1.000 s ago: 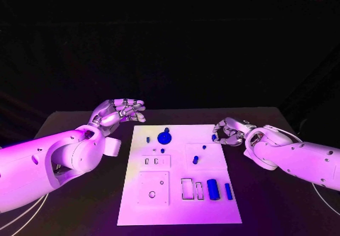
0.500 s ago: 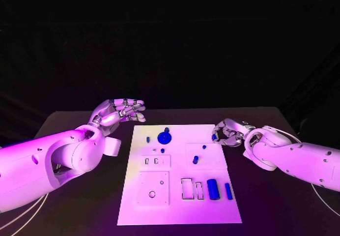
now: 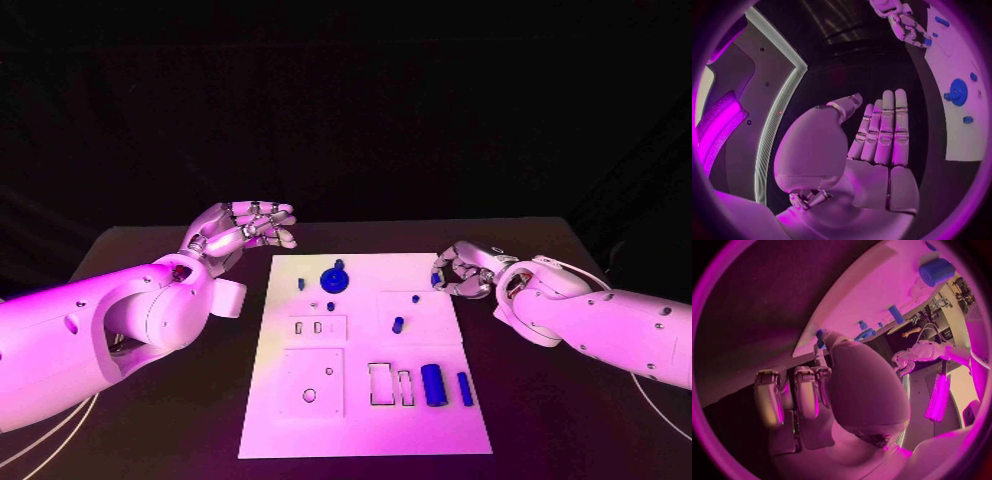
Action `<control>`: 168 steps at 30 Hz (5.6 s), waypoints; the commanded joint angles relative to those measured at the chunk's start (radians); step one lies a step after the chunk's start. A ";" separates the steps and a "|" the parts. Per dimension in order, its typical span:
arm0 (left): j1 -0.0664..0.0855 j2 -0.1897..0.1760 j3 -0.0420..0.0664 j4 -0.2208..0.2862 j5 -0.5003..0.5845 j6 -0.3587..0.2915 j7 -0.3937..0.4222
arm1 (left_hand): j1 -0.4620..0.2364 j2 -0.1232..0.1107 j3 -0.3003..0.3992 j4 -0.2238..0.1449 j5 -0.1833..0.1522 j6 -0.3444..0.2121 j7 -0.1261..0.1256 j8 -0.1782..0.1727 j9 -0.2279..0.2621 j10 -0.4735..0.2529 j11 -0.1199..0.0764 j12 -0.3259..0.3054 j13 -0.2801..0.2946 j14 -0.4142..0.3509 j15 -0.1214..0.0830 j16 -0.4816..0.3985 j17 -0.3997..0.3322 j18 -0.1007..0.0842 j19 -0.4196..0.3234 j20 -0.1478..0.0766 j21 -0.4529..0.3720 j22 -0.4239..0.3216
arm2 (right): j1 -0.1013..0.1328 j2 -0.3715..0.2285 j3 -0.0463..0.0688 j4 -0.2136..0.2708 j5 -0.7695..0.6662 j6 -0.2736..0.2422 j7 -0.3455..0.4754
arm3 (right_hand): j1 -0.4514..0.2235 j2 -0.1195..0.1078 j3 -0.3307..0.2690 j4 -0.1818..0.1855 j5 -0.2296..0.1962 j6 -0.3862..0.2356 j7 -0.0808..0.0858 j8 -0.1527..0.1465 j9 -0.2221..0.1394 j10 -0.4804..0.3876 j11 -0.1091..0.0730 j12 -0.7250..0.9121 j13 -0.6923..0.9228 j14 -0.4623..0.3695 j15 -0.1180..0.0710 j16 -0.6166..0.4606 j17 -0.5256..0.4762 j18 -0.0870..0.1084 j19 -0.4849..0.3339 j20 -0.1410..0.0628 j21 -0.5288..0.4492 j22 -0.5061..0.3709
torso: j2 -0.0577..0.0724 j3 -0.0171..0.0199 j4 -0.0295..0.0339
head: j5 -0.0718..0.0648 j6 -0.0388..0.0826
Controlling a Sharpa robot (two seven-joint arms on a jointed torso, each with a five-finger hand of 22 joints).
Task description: Assemble the parts on the task board
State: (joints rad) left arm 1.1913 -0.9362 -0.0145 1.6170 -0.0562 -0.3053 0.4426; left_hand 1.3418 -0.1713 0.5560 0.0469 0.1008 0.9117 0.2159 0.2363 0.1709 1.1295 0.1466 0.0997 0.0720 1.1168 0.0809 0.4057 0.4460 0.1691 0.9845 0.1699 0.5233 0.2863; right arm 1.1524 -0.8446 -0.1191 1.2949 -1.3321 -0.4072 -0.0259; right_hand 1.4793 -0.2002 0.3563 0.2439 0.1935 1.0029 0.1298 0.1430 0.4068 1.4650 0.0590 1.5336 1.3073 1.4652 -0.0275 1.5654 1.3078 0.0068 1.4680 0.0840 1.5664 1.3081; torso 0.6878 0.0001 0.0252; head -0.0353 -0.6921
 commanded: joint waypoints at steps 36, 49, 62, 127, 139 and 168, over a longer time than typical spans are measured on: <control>0.001 0.001 0.001 -0.005 -0.001 0.011 0.003 | -0.007 0.003 0.008 0.001 -0.004 -0.004 0.000 0.004 0.002 0.006 -0.001 -0.004 0.001 -0.008 -0.001 0.005 0.004 0.007 -0.010 -0.002 0.007 0.004 | 0.040 0.006 0.004 0.250 -0.003 -0.132 -0.222 | -0.052 0.025 0.042 0.009 0.082 0.044 -0.019 0.032 0.015 0.093 -0.027 0.018 0.249 0.106 -0.019 0.005 0.263 -0.007 0.103 -0.023 0.004 0.263 | -0.002 -0.0006 -0.0001 | 0.017 -0.010; 0.001 0.006 0.001 -0.008 -0.001 0.016 0.004 | -0.008 0.002 0.007 0.001 -0.004 -0.005 0.000 0.004 0.002 0.006 -0.001 -0.004 0.001 -0.008 -0.001 0.005 0.005 0.007 -0.011 -0.001 0.009 0.006 | 0.020 0.112 0.002 0.349 -0.196 -0.135 -0.316 | -0.051 0.021 0.049 -0.001 0.089 0.038 -0.014 0.032 0.016 0.094 -0.023 0.021 0.251 0.106 -0.014 0.005 0.263 -0.007 0.103 -0.019 0.004 0.263 | 0.000 -0.0014 0.0012 | 0.030 -0.019; 0.001 0.009 0.001 -0.005 -0.001 0.017 0.003 | -0.008 0.002 0.007 0.001 -0.004 -0.005 0.000 0.004 0.002 0.006 -0.001 -0.004 0.001 -0.008 -0.001 0.005 0.005 0.007 -0.011 -0.001 0.009 0.006 | -0.016 0.213 -0.006 0.326 -0.259 -0.094 -0.390 | -0.051 0.019 0.050 -0.004 0.087 0.040 -0.014 0.033 0.016 0.095 -0.023 0.022 0.252 0.106 -0.012 0.005 0.263 -0.007 0.103 -0.018 0.004 0.263 | 0.000 -0.0012 0.0034 | 0.045 -0.028; 0.001 0.016 0.000 -0.012 -0.002 0.020 -0.001 | -0.012 0.002 0.008 0.002 -0.004 -0.006 0.000 0.005 0.002 0.006 -0.001 -0.005 0.001 -0.010 -0.001 0.006 0.008 0.007 -0.016 0.000 0.014 0.009 | -0.072 0.306 -0.017 0.261 -0.289 -0.051 -0.424 | -0.091 -0.019 0.044 -0.005 0.064 0.009 0.000 0.021 0.012 0.079 -0.011 -0.001 0.234 0.105 0.002 0.004 0.259 -0.007 0.103 -0.005 0.004 0.263 | 0.000 -0.0005 0.0000 | 0.052 -0.047; 0.001 0.016 0.000 -0.012 -0.002 0.020 -0.002 | -0.012 0.002 0.008 0.002 -0.004 -0.006 0.000 0.005 0.002 0.006 -0.001 -0.005 0.001 -0.010 -0.001 0.006 0.008 0.007 -0.016 0.000 0.014 0.009 | -0.072 0.309 -0.018 0.259 -0.289 -0.057 -0.423 | -0.103 -0.032 0.038 -0.004 0.053 -0.013 0.010 0.009 0.007 0.068 -0.002 -0.015 0.224 0.104 0.011 0.003 0.256 -0.007 0.103 0.003 0.004 0.263 | 0.001 -0.0001 -0.0008 | 0.052 -0.047; 0.001 0.015 0.000 -0.020 -0.013 0.017 -0.018 | -0.015 0.001 0.009 0.001 -0.004 -0.008 0.000 0.005 0.003 0.005 0.000 -0.006 0.002 -0.011 0.000 0.007 0.012 0.008 -0.022 0.001 0.021 0.014 | -0.075 0.283 -0.018 0.290 -0.285 -0.152 -0.390 | -0.147 -0.032 -0.230 0.050 -0.117 -0.100 0.039 -0.052 -0.018 0.022 0.026 -0.075 0.178 0.101 0.038 -0.001 0.243 -0.007 0.103 0.030 0.004 0.263 | -0.002 0.0001 -0.0009 | 0.054 -0.044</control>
State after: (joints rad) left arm 1.1914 -0.9231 -0.0148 1.5987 -0.0571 -0.3017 0.4320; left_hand 1.3362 -0.1690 0.5618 0.0468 0.1008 0.9117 0.2158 0.2362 0.1729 1.1295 0.1465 0.0996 0.0720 1.1105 0.0802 0.4066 0.4564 0.1692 0.9684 0.1714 0.5410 0.2992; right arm 1.0786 -0.5589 -0.1370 1.5795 -1.6088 -0.5054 -0.4442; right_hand 1.3339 -0.2419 0.1430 0.2930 0.0821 0.9106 0.1709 0.0944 0.3901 1.4668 0.0789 1.4622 1.3080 1.4664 0.0035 1.5654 1.3078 0.0067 1.4658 0.1046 1.5664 1.3078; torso 0.6871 -0.0002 0.0247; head 0.0169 -0.7371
